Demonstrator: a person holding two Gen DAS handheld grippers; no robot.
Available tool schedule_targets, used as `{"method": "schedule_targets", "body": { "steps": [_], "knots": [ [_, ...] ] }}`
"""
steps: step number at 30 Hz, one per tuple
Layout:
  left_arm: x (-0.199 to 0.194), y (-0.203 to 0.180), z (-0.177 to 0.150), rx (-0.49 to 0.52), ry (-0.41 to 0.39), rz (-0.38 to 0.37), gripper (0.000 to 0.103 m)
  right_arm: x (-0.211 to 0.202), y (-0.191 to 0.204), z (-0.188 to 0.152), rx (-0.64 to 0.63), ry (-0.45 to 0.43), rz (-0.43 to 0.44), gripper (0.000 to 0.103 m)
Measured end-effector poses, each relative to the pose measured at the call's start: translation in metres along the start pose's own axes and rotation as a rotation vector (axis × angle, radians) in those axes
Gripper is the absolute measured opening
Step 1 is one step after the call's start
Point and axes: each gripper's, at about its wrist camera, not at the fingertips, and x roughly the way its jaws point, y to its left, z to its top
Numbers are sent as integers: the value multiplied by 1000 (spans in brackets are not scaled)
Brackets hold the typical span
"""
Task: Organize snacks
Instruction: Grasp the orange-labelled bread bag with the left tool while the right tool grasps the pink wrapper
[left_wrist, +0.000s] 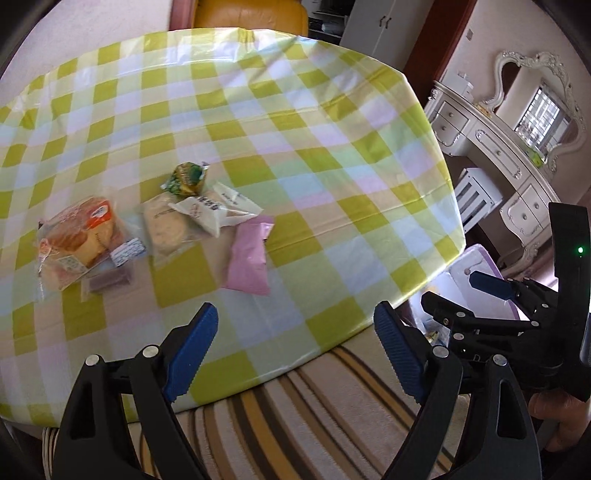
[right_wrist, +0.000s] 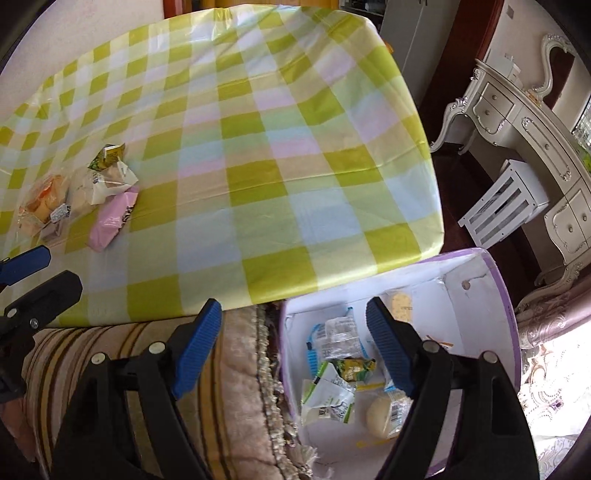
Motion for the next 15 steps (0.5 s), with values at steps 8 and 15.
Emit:
{"method": "schedule_targets", "body": {
  "steps": [8,15],
  "knots": [
    [-18,75,-2,-147,-35,86,84,5,57,22,-65,-21,96,82],
    [-27,129,-13,-249,-36,148,84,19,101,36,-105,-11,167,82]
  ]
}}
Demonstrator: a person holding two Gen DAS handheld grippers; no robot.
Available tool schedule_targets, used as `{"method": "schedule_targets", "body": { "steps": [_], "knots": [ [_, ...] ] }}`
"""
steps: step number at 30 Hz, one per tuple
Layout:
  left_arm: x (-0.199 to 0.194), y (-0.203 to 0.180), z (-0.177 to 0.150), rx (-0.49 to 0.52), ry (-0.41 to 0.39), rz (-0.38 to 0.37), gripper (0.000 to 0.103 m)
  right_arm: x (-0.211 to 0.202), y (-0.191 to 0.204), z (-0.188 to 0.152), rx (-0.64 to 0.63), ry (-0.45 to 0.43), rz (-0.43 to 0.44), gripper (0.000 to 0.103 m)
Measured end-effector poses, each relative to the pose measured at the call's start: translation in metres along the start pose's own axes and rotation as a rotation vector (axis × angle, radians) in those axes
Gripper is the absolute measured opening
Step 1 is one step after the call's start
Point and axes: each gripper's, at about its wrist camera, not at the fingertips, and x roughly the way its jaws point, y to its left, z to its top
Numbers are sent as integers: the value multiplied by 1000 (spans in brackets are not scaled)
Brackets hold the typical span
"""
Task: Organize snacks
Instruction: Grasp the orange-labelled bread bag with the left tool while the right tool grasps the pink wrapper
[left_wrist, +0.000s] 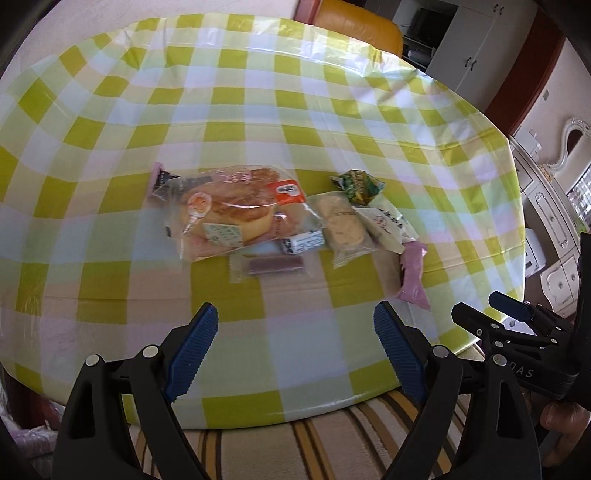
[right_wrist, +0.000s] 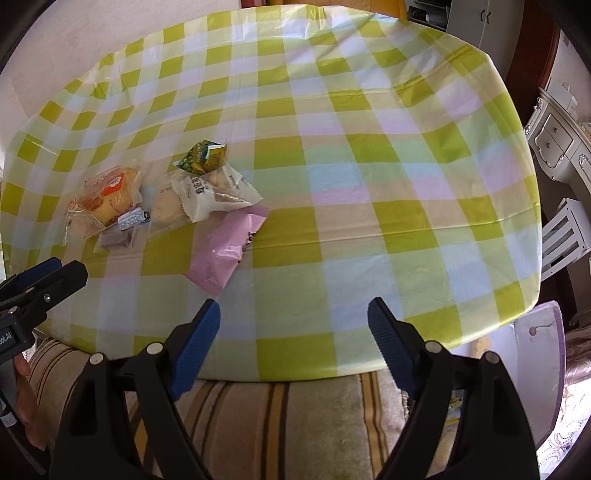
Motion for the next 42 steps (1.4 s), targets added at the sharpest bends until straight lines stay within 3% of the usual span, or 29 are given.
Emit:
{"method": "schedule_targets", "body": {
  "steps": [10,16,19,23,30,33,36,37,42],
  "knots": [
    [6,47,-2,-100,27,-3,84,38,33,21,-27,45,43,82],
    [1,55,11,-89,-27,37,84,53,36,30,-13,50,45,82],
    [3,53,25,-12,-46,86,87,58,36,31,-10,58,48,82],
    [14,40,45,167,-55,159,90,59,40,32,-28,50,28,66],
    [46,13,66,405,-19,186,91,57,38,30,-30,28,11,51],
    [56,5,69,466,-2,168,91,57,40,30,-38,21,10,38],
    [66,0,71,504,4,180,91,57,39,29,-37,17,16,34],
    [70,0,73,501,21,167,90,57,39,29,-34,16,17,32],
    [80,1,74,479,43,152,58,56,37,28,-27,11,20,28]
  ]
}}
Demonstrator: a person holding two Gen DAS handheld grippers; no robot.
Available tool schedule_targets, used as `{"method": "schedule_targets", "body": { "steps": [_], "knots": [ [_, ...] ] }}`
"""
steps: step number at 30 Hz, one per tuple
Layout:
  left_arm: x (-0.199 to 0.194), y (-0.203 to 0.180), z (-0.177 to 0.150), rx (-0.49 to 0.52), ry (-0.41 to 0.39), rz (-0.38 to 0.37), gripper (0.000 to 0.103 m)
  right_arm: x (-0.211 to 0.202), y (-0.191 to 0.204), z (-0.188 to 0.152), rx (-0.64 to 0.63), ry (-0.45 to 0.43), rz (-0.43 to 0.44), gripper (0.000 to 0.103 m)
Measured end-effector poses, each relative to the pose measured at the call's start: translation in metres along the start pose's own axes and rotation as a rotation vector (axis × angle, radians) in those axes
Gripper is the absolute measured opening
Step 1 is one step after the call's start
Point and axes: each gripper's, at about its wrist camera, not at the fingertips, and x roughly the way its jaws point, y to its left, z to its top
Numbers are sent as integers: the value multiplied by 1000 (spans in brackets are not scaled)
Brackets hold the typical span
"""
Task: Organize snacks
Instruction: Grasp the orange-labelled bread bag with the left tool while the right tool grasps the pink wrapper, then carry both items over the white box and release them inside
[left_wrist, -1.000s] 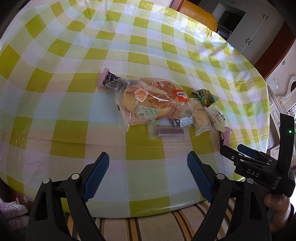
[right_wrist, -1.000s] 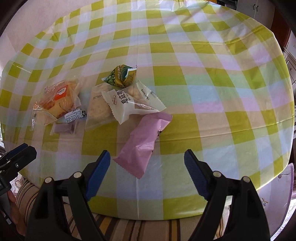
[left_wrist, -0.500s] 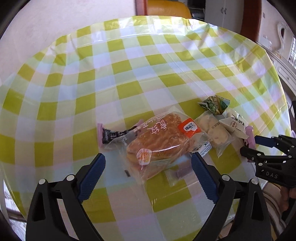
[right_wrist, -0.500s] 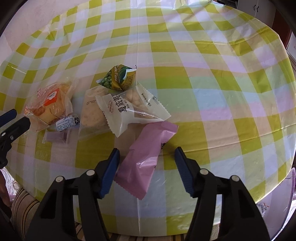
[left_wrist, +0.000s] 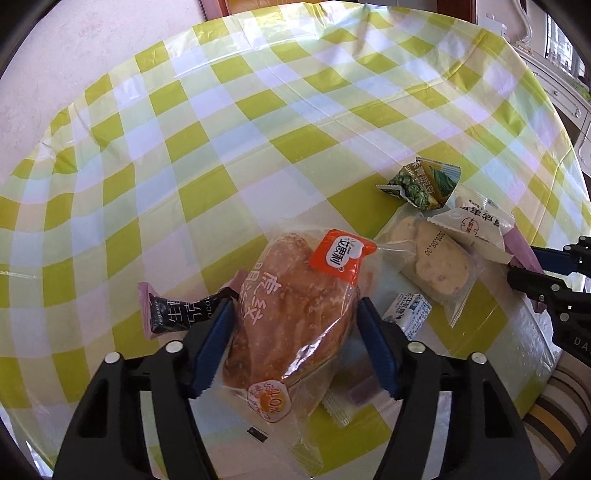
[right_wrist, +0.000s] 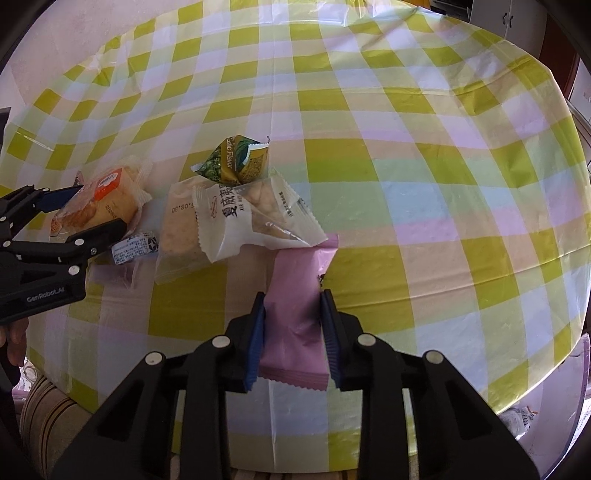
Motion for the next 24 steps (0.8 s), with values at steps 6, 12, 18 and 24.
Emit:
{"method": "schedule_targets", "body": {
  "steps": [6,12,18,24],
  "knots": [
    [-5,-2,-4,-20,-29,-5,48,-2,-1,0,9,-8,-5,23],
    [-18,5,-6,-70,-71,-12,46,-9,-4,-1,20,-32,-18,22],
    [-40,15,-3,-135,-132,-18,45,-20,-7,-1,23,-53,-20,22],
    [-62,15,-1,-182,-180,-9,45,-35,-14,-2,39,-74,-12,22]
  ]
}}
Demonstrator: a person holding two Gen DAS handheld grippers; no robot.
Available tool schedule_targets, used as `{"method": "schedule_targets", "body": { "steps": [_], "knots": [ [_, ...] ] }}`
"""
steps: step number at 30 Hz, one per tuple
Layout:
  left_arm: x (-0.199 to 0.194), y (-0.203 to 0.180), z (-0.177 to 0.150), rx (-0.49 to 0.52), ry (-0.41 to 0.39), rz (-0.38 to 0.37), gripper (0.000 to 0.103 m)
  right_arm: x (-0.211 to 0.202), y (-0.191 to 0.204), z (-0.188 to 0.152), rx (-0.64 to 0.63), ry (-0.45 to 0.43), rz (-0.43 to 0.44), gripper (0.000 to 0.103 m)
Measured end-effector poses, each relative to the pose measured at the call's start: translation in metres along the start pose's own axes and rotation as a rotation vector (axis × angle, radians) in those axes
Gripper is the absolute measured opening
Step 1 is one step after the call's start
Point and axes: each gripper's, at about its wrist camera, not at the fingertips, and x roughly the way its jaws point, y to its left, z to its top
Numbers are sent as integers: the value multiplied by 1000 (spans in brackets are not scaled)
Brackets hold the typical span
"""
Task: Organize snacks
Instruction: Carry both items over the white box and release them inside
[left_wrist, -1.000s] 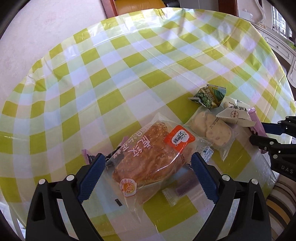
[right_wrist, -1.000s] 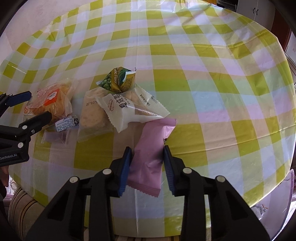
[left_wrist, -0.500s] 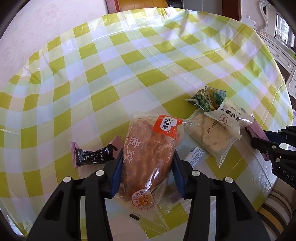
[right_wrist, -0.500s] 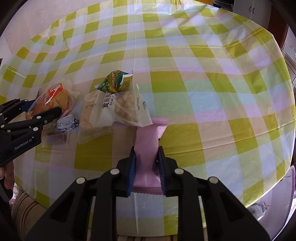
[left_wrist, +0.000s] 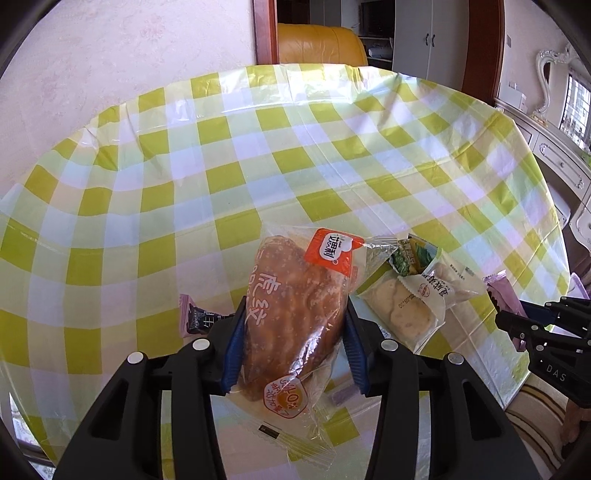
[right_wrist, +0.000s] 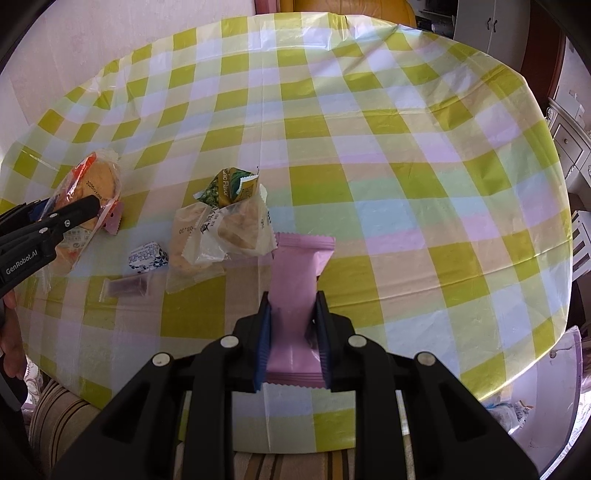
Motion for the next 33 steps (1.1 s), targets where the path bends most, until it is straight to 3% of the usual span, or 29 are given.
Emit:
{"method": "schedule_targets", "body": {
  "steps": [12,24,33],
  "knots": [
    [-35,-28,1,-23,-57,11,45,-31,-27,-5,42,-37,1,22],
    [-59,-78,-2,-12,-86,-138,45,-57,-57,-15,85,-70,-4,22],
    [-60,-109,-8,-13,-63,-312,45,-69,-82,-27,120,-78,-24,22]
  ]
}}
